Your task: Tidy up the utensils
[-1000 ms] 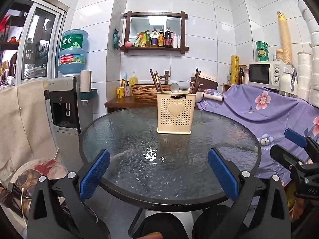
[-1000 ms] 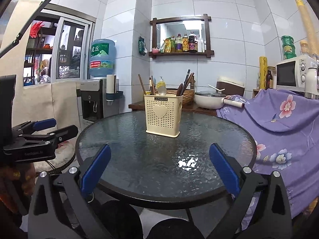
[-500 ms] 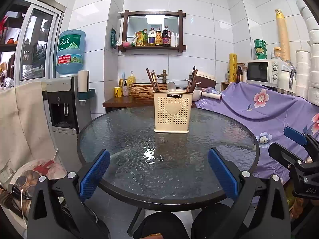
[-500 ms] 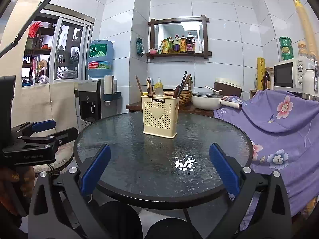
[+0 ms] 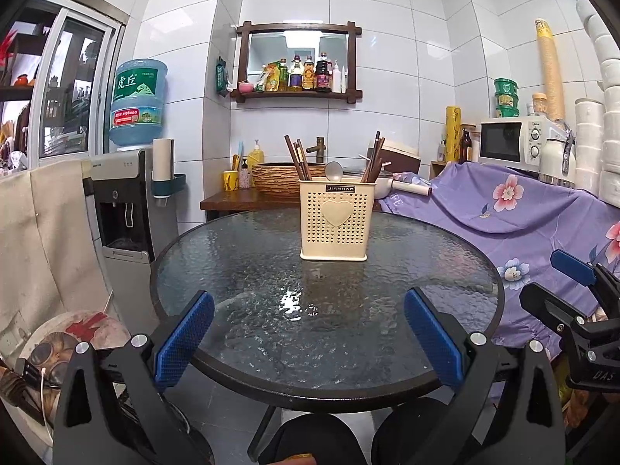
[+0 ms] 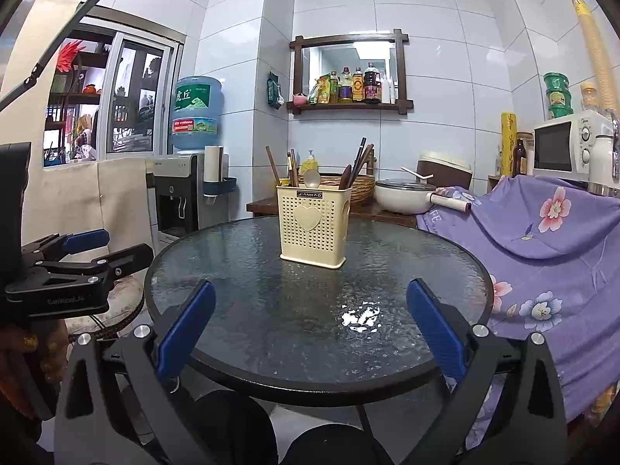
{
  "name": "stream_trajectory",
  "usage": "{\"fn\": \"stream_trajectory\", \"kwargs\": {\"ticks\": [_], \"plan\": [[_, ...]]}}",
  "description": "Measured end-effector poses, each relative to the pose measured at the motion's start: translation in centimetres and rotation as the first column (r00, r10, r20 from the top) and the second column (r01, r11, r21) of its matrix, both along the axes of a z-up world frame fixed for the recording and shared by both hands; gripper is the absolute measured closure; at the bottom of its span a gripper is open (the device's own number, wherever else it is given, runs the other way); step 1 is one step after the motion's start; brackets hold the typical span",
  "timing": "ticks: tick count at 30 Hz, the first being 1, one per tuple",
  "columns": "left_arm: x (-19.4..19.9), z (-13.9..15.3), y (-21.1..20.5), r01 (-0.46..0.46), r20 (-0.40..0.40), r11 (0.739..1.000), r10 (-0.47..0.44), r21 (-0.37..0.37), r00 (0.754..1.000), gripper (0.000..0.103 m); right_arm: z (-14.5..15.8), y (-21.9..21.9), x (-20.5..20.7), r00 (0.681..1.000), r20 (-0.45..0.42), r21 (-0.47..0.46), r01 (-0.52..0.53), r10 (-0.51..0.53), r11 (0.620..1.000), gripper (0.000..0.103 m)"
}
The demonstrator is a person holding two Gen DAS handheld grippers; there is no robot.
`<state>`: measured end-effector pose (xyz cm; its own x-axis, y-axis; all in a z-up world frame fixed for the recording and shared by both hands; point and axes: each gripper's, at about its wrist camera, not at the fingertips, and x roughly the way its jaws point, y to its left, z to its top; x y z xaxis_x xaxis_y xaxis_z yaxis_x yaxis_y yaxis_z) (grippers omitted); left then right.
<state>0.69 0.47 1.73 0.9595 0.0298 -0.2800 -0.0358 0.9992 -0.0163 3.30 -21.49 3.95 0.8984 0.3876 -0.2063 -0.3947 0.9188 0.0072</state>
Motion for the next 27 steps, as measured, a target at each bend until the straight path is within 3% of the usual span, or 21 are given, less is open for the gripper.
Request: {"fn": "stream_trajectory", "kwargs": {"ticks": [27], "plan": [[-0.02, 0.06, -0.26, 0.0, 0.001, 1.0, 0.0, 0.007, 1.0, 0.006, -0.03, 0.01, 0.01, 1.0, -0.003, 0.008, 0.0, 0.0, 1.0, 0.006]]}}
